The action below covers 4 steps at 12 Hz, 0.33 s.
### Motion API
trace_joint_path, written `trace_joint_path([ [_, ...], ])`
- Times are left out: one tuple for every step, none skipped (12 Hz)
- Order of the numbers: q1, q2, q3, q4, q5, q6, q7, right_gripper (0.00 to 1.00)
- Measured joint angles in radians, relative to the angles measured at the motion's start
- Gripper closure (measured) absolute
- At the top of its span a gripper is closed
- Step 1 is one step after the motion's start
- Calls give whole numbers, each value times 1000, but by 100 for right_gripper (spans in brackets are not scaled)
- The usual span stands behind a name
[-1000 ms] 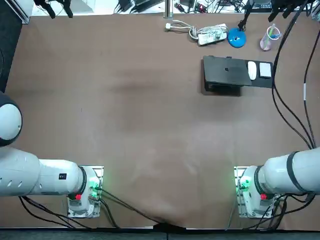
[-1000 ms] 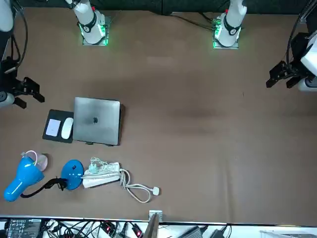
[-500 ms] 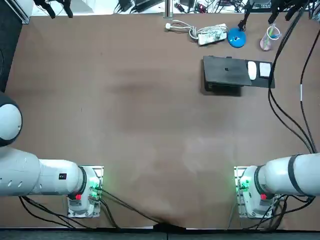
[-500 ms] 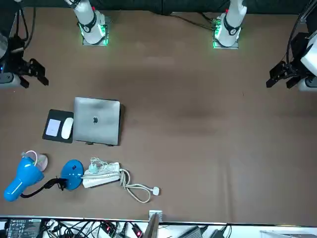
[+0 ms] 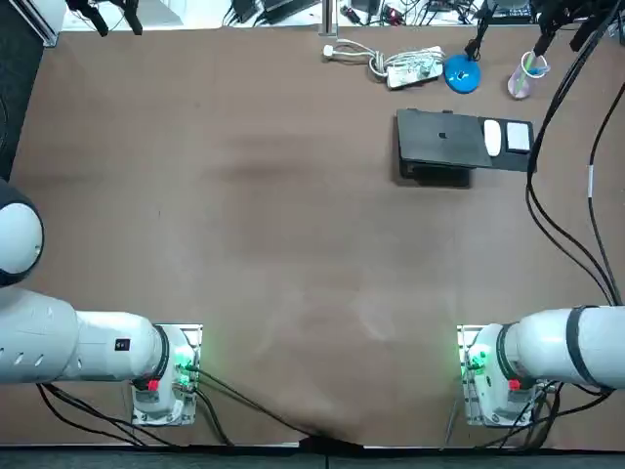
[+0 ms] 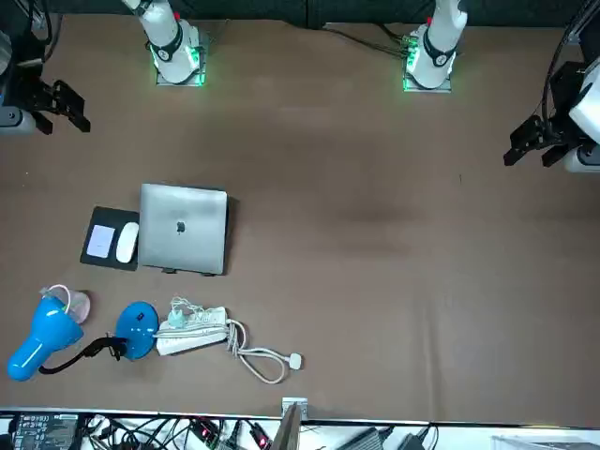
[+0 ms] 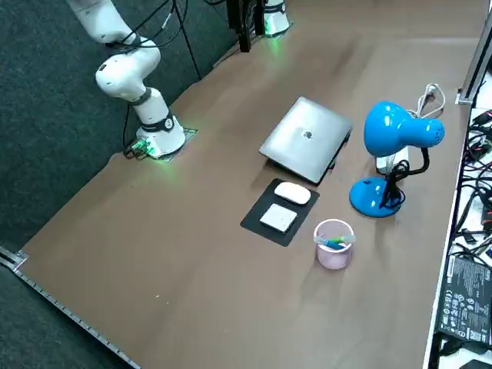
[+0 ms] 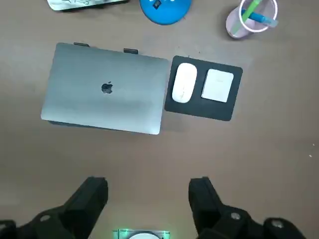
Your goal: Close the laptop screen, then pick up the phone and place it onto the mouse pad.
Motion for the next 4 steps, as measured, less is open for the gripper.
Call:
trace_joint_path([
  [0,-2,-2,-1,0,0,7,0],
  [0,-1,-2,-2,0,0,18,0],
  [0,-1,-2,-2,0,1,31,0],
  [0,0,-2,-2,0,2,45,0],
])
